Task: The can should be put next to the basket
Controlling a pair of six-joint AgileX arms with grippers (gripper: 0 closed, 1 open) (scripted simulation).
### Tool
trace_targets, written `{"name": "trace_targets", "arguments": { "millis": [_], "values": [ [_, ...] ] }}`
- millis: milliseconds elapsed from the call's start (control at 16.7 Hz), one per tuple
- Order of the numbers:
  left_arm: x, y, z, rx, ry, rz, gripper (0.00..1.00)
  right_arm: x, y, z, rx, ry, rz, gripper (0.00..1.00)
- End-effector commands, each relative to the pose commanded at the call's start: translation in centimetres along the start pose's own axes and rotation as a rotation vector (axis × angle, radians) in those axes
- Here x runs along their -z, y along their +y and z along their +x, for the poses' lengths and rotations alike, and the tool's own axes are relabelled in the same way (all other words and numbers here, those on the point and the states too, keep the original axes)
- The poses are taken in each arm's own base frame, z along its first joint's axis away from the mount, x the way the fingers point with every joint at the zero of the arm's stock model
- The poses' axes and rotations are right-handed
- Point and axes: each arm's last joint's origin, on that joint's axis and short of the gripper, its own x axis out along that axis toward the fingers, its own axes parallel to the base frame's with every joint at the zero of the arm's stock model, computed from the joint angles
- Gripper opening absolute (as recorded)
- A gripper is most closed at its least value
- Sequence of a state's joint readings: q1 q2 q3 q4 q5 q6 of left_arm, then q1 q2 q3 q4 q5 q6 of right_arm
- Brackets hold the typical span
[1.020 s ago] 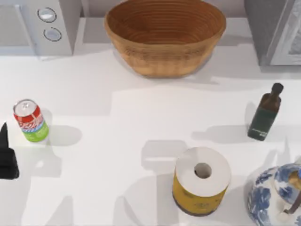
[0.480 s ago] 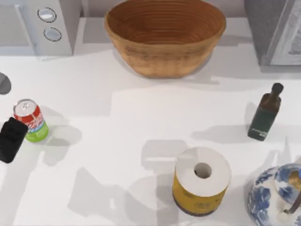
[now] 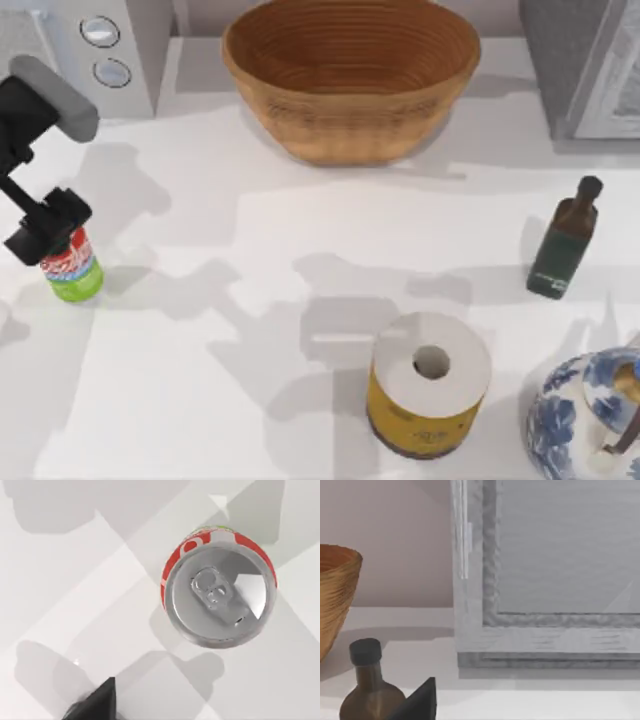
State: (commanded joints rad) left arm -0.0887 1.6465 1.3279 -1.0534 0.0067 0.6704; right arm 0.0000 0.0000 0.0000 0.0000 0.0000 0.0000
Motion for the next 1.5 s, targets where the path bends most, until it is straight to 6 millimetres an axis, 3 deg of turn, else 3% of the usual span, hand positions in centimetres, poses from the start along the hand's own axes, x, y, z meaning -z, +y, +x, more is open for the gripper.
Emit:
{"name": "trace_targets", "arguments": {
  "millis": [240,420,780,1200,1440,1500],
  "values": [
    [-2.9,2.4,2.8,0.098,0.126,0.041,1.00,0.0,0.0,0.0,0.000,0.000,0.000,1.00],
    [-3.7,3.0,3.6,0.124,0.159,0.050,1.00,0.0,0.0,0.0,0.000,0.000,0.000,1.00],
    [-3.6,3.1,3.7,0.122,0.157,0.046,1.00,0.0,0.0,0.0,0.000,0.000,0.000,1.00],
    [-2.8,2.4,9.1,0.121,0.156,0.049,1.00,0.0,0.0,0.0,0.000,0.000,0.000,1.00],
    [-2.7,2.3,9.5,0.124,0.159,0.050,1.00,0.0,0.0,0.0,0.000,0.000,0.000,1.00],
    [-2.7,2.3,9.5,0.124,0.159,0.050,0.92,0.0,0.0,0.0,0.000,0.000,0.000,1.00]
  ]
}}
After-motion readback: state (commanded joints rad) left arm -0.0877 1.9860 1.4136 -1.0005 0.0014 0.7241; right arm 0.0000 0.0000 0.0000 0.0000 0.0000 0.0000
